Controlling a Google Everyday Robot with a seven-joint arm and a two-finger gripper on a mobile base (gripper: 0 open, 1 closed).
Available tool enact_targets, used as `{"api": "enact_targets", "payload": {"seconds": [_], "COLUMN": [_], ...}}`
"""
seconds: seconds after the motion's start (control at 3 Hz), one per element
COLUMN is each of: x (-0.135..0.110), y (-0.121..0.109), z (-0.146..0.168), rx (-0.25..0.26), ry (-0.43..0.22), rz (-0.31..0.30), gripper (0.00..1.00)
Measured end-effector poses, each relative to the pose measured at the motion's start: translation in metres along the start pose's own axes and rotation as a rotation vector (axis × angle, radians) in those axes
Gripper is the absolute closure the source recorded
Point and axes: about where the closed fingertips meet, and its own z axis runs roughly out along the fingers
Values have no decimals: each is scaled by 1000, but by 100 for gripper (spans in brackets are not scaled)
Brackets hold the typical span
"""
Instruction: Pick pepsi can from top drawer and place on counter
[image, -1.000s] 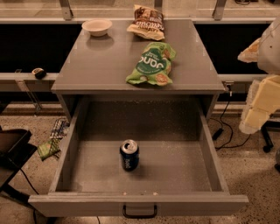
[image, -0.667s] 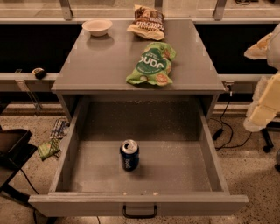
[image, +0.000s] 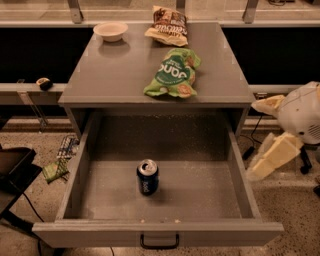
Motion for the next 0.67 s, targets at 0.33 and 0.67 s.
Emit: {"api": "enact_targets", "payload": {"seconds": [0.33, 0.67], "x": [-24, -54], "y": [-6, -16], "z": [53, 80], "rx": [3, 32], "ry": [-249, -463], "rz": [-41, -78], "gripper": [0, 0]}}
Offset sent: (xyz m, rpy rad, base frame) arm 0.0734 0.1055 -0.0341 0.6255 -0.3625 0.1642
